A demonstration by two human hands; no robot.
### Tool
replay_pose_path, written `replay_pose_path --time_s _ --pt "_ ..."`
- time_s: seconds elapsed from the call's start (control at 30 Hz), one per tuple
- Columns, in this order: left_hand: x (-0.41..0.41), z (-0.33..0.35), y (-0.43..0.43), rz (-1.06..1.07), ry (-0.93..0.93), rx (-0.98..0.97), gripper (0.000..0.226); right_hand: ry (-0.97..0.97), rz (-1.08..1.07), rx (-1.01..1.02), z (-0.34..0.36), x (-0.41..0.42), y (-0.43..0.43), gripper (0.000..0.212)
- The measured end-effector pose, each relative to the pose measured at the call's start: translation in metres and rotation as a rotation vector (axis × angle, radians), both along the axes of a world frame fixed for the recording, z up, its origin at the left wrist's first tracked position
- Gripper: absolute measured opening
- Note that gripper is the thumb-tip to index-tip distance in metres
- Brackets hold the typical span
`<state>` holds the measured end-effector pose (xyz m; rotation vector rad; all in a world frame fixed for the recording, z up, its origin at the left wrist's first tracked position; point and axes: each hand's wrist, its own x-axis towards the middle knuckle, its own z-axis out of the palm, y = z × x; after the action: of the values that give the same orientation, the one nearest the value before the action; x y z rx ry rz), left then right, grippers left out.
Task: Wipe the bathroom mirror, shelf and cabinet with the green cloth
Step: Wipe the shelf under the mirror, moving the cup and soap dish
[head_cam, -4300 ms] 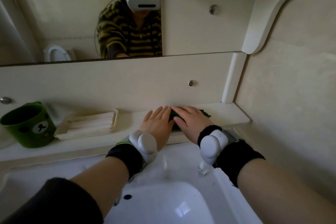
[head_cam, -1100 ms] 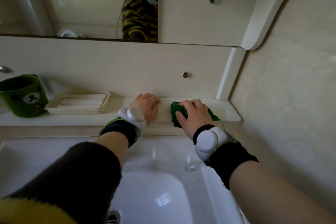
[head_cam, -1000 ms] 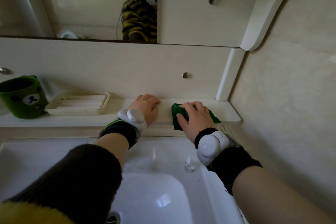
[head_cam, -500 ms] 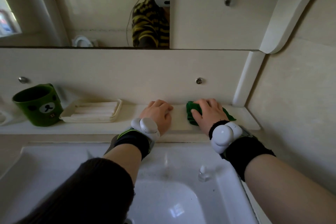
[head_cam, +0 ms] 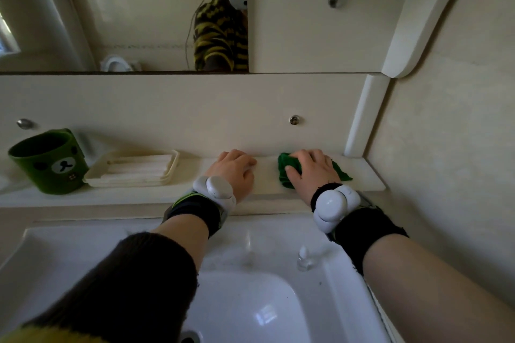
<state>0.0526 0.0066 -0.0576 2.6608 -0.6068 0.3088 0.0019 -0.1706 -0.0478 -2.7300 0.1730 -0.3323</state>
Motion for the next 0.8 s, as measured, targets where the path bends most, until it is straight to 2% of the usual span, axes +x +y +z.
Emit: replay_pose_path --time_s 0.43,0.8 --pt "-0.005 0.002 0.0 -0.006 0.008 -0.016 0.035 -0.04 0.03 -0.008 -0.004 -0.04 -0.006 0.033" --pt "-0.003 0.001 -0.001 0.022 -0.029 -0.01 0.035 0.009 0.007 -0.04 -0.003 0.002 -0.016 0.033"
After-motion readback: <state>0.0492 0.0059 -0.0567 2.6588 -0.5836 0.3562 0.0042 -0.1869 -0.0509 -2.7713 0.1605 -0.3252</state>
